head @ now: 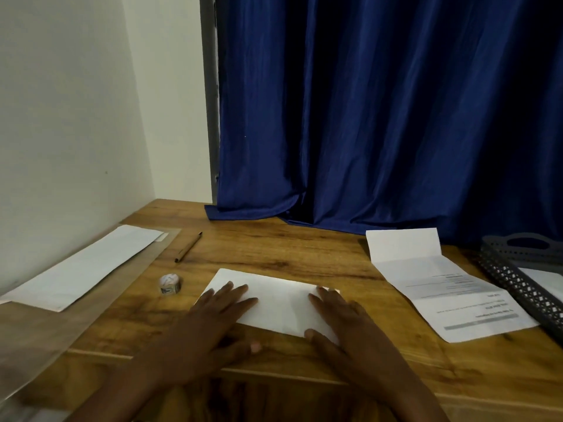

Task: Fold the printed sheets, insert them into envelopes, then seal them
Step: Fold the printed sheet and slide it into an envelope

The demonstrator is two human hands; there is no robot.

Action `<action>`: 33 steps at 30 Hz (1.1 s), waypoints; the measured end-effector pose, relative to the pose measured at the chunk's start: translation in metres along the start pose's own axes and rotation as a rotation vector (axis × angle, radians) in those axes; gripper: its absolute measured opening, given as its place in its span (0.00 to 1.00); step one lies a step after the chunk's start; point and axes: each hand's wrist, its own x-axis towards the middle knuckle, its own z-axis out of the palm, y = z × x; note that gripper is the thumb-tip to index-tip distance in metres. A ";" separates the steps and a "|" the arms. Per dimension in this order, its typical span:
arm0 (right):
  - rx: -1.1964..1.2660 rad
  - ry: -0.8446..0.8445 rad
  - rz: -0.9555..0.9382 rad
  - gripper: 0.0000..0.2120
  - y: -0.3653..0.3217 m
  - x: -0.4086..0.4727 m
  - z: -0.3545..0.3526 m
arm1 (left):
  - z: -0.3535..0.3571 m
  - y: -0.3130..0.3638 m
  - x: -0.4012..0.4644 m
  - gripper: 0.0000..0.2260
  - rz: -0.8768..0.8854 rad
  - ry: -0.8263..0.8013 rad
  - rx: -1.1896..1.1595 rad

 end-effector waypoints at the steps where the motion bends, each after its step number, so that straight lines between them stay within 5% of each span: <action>1: -0.018 -0.048 -0.029 0.39 -0.001 -0.006 -0.001 | -0.001 -0.002 -0.011 0.37 0.005 -0.003 0.010; 7: -0.160 -0.155 -0.092 0.40 -0.007 -0.033 -0.009 | -0.002 0.002 -0.047 0.38 0.061 0.038 0.064; 16: 0.033 0.248 -0.173 0.28 0.008 -0.060 0.002 | -0.004 -0.020 -0.057 0.30 0.146 0.290 -0.045; 22: 0.576 0.347 -0.227 0.21 0.013 -0.069 -0.006 | -0.007 -0.014 -0.061 0.26 0.253 0.414 -0.235; 25: 0.831 0.404 -0.103 0.04 -0.001 -0.063 -0.027 | -0.017 -0.008 -0.054 0.22 0.189 0.539 -0.551; 29: 0.946 0.563 0.103 0.08 -0.014 -0.037 -0.042 | -0.030 0.003 -0.026 0.29 -0.040 0.688 -0.868; 33: 0.883 0.575 0.263 0.10 -0.002 -0.009 -0.032 | -0.018 0.006 0.013 0.36 -0.177 0.727 -0.788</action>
